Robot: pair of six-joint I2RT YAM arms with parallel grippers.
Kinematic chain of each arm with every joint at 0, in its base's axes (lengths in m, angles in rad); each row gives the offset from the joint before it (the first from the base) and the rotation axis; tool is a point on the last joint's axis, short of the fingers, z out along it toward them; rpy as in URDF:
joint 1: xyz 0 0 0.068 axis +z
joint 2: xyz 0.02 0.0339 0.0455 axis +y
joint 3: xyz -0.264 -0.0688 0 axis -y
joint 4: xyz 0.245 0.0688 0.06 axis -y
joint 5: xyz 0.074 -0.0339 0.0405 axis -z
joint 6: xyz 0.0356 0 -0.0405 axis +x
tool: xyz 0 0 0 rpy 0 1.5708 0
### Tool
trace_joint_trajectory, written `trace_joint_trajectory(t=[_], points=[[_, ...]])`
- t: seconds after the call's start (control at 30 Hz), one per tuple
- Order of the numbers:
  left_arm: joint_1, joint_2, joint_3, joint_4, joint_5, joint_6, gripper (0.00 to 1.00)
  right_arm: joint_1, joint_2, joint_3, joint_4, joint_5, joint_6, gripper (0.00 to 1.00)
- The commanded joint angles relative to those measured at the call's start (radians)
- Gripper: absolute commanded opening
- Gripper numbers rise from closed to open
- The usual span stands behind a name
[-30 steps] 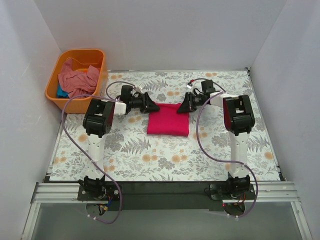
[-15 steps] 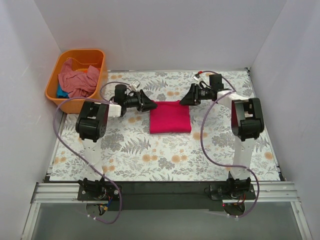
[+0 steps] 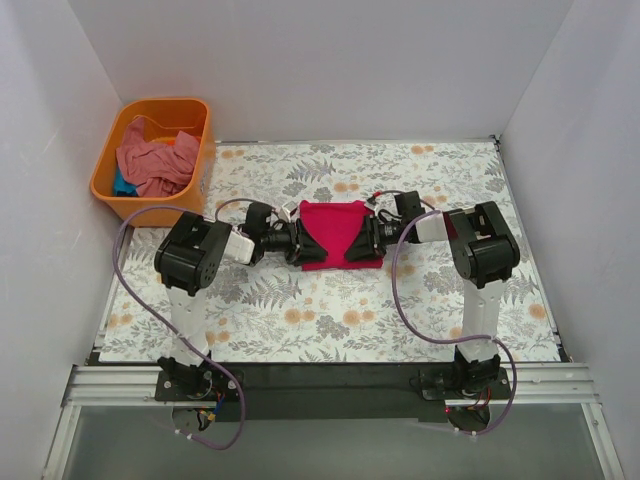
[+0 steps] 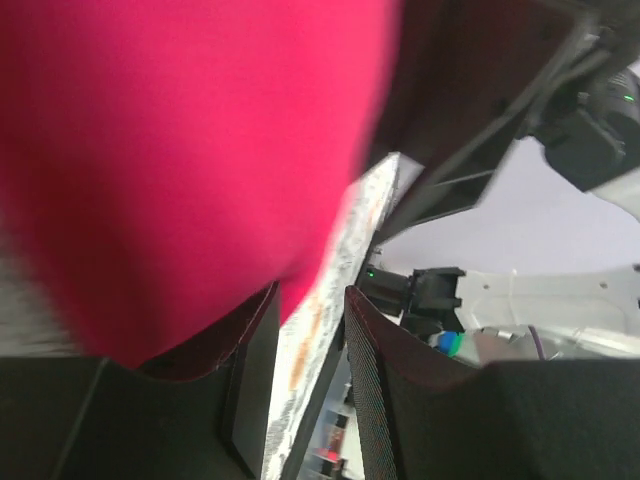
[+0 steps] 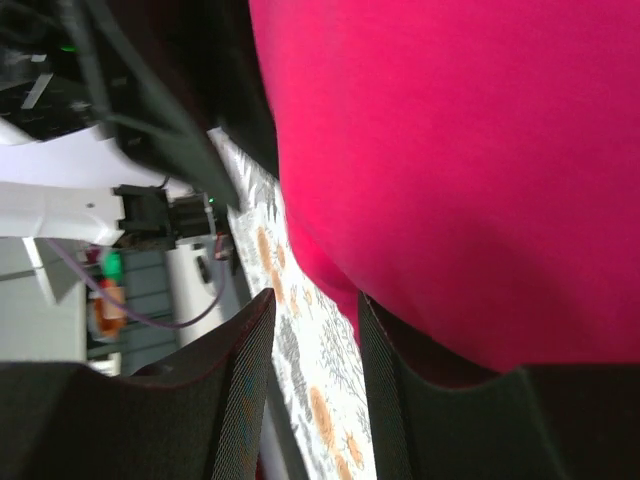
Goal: Fold and stack the t-shirts
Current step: Fold the tshirt
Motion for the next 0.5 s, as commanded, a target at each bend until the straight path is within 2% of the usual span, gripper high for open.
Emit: trace_joint_trajectory(t=[0.0, 0.17, 0.23, 0.3, 0.33, 0.37, 0.43, 0.47], points=[[0.019, 0.049, -0.024, -0.047, -0.049, -0.001, 0.31, -0.046, 0.032, -0.002, 0.022, 0.014, 0.002, 0.46], [0.029, 0.049, -0.032, -0.119, -0.040, 0.025, 0.32, -0.074, -0.036, -0.031, -0.013, 0.064, 0.005, 0.46], [0.031, -0.022, -0.038, -0.131, -0.006, 0.057, 0.33, -0.085, -0.110, -0.034, -0.050, 0.078, -0.015, 0.46], [0.031, -0.107, -0.049, -0.160, 0.021, 0.089, 0.34, -0.088, -0.171, 0.010, -0.155, 0.113, -0.099, 0.47], [0.031, -0.203, -0.047, -0.186, 0.017, 0.161, 0.35, -0.088, -0.232, 0.034, -0.197, 0.142, -0.136, 0.48], [0.034, -0.263, -0.035, -0.291, 0.002, 0.215, 0.36, -0.077, -0.262, 0.101, -0.244, 0.184, -0.181, 0.49], [0.048, -0.414, 0.015, -0.402, -0.087, 0.359, 0.38, -0.044, -0.318, 0.177, -0.373, 0.396, -0.320, 0.60], [0.055, -0.456, 0.034, -0.517, -0.127, 0.402, 0.39, 0.017, -0.326, 0.246, -0.411, 0.490, -0.366, 0.63]])
